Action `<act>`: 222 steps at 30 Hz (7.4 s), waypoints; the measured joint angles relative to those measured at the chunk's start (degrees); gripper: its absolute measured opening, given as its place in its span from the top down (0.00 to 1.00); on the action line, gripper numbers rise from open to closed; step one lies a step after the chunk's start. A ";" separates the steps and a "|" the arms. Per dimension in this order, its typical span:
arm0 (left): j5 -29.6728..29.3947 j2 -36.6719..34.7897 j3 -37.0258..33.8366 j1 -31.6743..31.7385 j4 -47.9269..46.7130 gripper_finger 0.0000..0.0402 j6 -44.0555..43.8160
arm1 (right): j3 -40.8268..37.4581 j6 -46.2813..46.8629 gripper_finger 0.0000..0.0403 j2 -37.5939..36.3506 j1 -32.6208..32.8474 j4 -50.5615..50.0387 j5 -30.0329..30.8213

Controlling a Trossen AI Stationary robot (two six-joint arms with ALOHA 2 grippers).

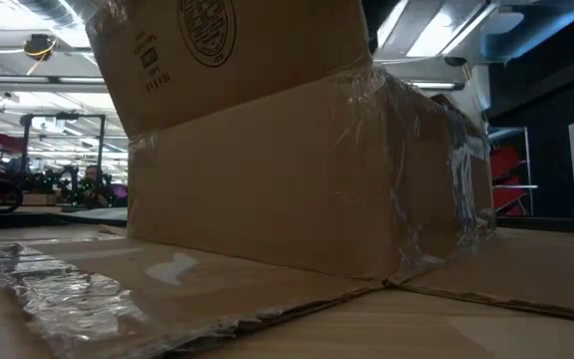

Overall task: Unpack boxes
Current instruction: Break down the box until it is fully flat

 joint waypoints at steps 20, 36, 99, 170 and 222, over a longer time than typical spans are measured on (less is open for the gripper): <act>0.09 0.04 0.00 -0.11 -0.21 0.47 1.97 | 3.23 9.04 0.51 3.19 0.04 -16.83 3.97; 0.09 0.04 0.00 -0.07 0.74 0.47 1.95 | 17.73 8.74 0.99 3.12 -0.02 -27.57 8.21; -13.33 -6.22 -19.85 -12.59 29.88 0.97 15.78 | 45.23 13.08 1.00 2.52 -0.79 -46.84 11.47; -20.74 5.22 -20.15 -14.63 -2.72 0.45 20.04 | 46.95 12.43 1.00 -1.98 -4.13 -48.24 0.25; -17.55 2.70 -15.39 -15.85 -13.94 1.00 9.08 | 46.88 3.68 1.00 -4.01 -3.49 -53.58 -7.86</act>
